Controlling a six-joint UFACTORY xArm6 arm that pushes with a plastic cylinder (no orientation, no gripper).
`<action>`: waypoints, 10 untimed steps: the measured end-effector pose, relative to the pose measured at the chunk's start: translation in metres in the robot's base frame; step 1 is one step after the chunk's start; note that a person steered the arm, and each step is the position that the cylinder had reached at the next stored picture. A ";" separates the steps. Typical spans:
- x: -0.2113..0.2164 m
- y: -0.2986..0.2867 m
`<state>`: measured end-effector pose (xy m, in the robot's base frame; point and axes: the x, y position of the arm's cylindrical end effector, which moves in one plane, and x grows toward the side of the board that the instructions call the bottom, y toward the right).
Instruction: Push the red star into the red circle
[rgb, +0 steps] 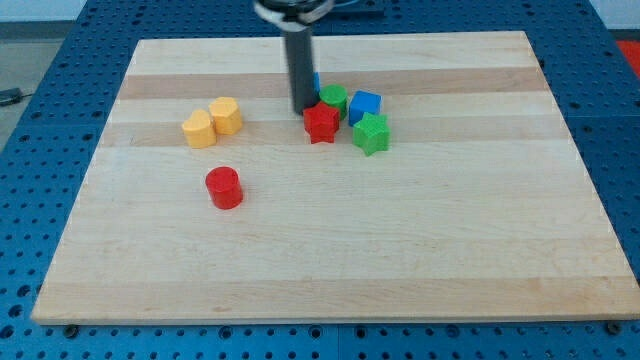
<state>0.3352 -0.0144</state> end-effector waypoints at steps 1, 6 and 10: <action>-0.017 0.028; 0.028 -0.029; 0.070 0.024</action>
<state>0.4057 0.0096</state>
